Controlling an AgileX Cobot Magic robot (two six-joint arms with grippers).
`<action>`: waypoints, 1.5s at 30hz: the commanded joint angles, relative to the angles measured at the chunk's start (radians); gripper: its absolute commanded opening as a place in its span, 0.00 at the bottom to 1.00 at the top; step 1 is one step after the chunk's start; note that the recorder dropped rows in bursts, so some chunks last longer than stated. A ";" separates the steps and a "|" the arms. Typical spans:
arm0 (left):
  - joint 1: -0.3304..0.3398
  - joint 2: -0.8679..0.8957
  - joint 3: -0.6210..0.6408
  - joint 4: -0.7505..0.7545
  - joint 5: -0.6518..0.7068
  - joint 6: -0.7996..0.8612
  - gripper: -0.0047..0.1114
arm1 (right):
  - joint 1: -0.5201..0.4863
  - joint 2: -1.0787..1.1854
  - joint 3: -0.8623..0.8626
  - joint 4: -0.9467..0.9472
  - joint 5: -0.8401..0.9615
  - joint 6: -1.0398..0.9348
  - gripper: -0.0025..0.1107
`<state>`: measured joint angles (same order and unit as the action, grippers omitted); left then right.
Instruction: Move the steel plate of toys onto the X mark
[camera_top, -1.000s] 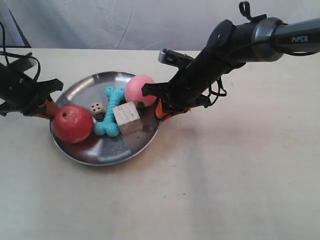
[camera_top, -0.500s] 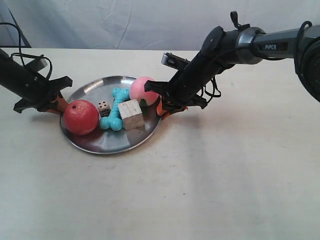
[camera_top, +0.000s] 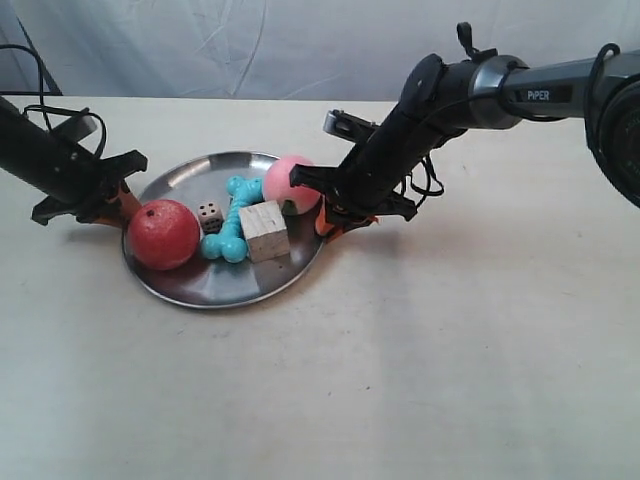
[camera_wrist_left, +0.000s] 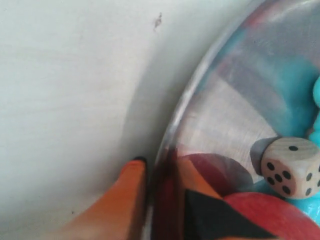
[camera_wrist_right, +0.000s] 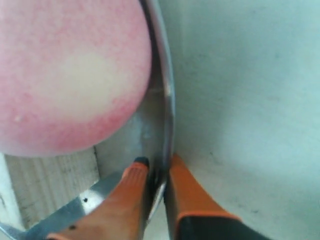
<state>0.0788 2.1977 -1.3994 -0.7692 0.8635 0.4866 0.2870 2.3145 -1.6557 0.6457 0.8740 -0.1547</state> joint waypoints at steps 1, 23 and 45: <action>-0.007 0.002 -0.006 -0.009 -0.019 -0.011 0.33 | 0.016 0.001 -0.006 -0.042 0.038 -0.017 0.29; 0.060 -0.226 -0.006 0.101 -0.005 -0.058 0.18 | -0.045 -0.198 -0.004 -0.133 0.210 0.000 0.33; 0.002 -1.170 0.448 -0.002 -0.618 0.099 0.04 | -0.036 -1.045 0.444 -0.308 -0.194 -0.056 0.02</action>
<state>0.1010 1.1308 -1.0289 -0.7598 0.3508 0.5715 0.2507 1.3827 -1.3613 0.3514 0.8009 -0.1969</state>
